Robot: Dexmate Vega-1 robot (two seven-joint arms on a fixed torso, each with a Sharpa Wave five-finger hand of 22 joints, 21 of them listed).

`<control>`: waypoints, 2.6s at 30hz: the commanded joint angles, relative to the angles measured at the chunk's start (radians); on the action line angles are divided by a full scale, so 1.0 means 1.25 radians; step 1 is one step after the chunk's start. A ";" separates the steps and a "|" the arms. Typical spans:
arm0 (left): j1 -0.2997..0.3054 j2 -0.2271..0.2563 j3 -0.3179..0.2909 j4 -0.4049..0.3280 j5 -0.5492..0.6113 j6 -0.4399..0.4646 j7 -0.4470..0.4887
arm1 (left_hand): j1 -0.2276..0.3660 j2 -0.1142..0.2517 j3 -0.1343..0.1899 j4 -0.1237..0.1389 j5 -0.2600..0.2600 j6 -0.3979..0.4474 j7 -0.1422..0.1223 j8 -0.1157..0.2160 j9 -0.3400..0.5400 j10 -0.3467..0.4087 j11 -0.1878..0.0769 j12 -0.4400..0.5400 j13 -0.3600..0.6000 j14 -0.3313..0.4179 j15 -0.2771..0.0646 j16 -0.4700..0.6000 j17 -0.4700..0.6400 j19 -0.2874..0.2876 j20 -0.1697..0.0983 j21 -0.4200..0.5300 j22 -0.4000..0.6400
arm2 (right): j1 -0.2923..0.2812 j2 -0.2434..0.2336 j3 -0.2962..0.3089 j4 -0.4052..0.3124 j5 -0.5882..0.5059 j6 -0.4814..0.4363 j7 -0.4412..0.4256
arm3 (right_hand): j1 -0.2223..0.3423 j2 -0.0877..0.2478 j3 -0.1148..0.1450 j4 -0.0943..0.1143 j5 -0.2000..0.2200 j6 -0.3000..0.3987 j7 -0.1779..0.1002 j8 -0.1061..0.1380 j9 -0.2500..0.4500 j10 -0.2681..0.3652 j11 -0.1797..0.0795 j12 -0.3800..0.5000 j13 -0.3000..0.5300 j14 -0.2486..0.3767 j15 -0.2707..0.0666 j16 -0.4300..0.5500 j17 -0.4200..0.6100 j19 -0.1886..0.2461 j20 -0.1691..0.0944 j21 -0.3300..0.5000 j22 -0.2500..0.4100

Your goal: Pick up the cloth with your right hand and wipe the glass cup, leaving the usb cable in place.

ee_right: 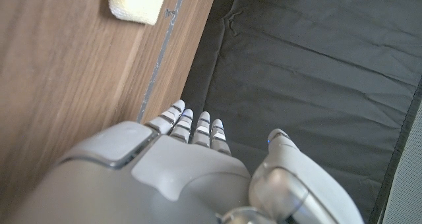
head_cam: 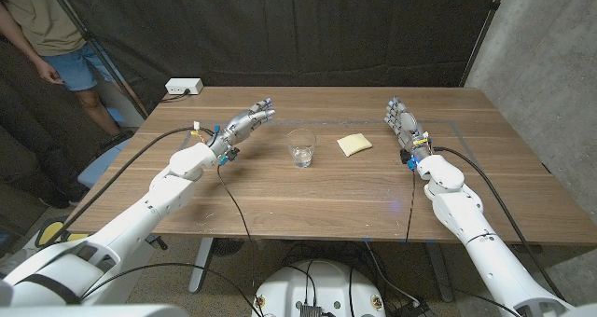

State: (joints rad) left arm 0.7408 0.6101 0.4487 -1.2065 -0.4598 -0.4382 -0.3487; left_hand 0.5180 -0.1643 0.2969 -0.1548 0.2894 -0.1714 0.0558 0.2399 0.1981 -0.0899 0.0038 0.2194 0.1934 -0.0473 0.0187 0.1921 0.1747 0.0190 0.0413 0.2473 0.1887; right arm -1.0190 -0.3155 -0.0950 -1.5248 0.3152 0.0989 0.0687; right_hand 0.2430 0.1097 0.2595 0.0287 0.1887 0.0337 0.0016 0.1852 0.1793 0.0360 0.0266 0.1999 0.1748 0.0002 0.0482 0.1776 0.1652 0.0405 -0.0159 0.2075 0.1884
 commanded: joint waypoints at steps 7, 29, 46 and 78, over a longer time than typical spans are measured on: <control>-0.016 0.038 0.023 -0.019 0.073 -0.033 -0.048 | 0.049 -0.012 -0.021 -0.013 0.029 -0.085 0.032 -0.020 0.004 -0.022 0.005 -0.005 0.004 -0.015 0.007 -0.005 0.005 0.002 -0.013 -0.009 0.001 | -0.045 -0.029 -0.030 -0.079 -0.034 -0.019 -0.050 | 0.009 -0.016 0.000 -0.016 -0.003 0.007 -0.002 0.008 0.002 0.007 0.010 0.004 0.003 -0.001 0.009 0.003 0.004 0.003 0.005 0.007 0.003; -0.075 0.070 0.078 -0.025 0.173 -0.038 -0.117 | 0.135 -0.016 -0.069 -0.014 0.087 -0.141 0.028 -0.033 0.008 -0.071 -0.029 -0.012 0.008 -0.104 0.006 -0.021 0.004 -0.040 -0.020 -0.033 -0.001 | -0.036 -0.102 -0.099 -0.128 -0.101 -0.065 -0.113 | 0.030 -0.027 0.001 -0.037 -0.003 0.002 0.001 0.007 0.003 0.001 0.018 0.001 0.004 -0.012 0.010 -0.001 0.004 -0.004 0.005 0.004 0.003; -0.093 0.066 0.104 -0.037 0.226 -0.051 -0.128 | 0.152 -0.014 -0.096 -0.011 0.103 -0.144 -0.002 -0.030 0.010 -0.074 -0.050 -0.007 0.009 -0.118 -0.006 -0.013 0.004 -0.046 -0.028 -0.034 -0.001 | -0.047 -0.115 -0.101 -0.138 -0.091 -0.063 -0.128 | 0.036 -0.028 0.001 -0.044 -0.004 0.003 0.002 0.007 0.003 0.002 0.019 0.002 0.004 -0.012 0.009 0.000 0.004 -0.005 0.005 0.003 0.003; -0.093 0.050 0.133 -0.033 0.285 -0.022 -0.103 | 0.239 0.013 -0.114 -0.001 0.102 -0.144 -0.004 -0.013 0.026 -0.053 -0.012 0.019 0.024 -0.080 -0.007 0.009 0.007 -0.036 0.004 -0.019 0.005 | -0.033 -0.107 -0.108 -0.111 -0.081 -0.042 -0.125 | 0.034 -0.031 -0.005 -0.048 -0.005 0.006 0.002 0.007 0.003 0.007 0.020 0.003 0.004 -0.009 0.010 0.002 0.005 -0.004 0.005 0.004 0.004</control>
State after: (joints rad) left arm 0.6382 0.7007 0.5981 -1.2987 -0.0822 -0.4463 -0.4408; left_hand 0.8069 -0.1482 0.1629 -0.1557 0.4148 -0.1711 0.0445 0.2181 0.2258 -0.1681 -0.0154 0.2310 0.2212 -0.1608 0.0073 0.1964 0.1795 -0.0393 0.0466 0.2155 0.1935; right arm -1.0691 -0.4528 -0.2254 -1.6770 0.2110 0.0404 -0.0873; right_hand 0.2786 0.0743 0.2511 -0.0264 0.1855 0.0337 0.0017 0.1889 0.1791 0.0413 0.0426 0.1999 0.1746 -0.0090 0.0571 0.1774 0.1702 0.0369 -0.0124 0.2076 0.1883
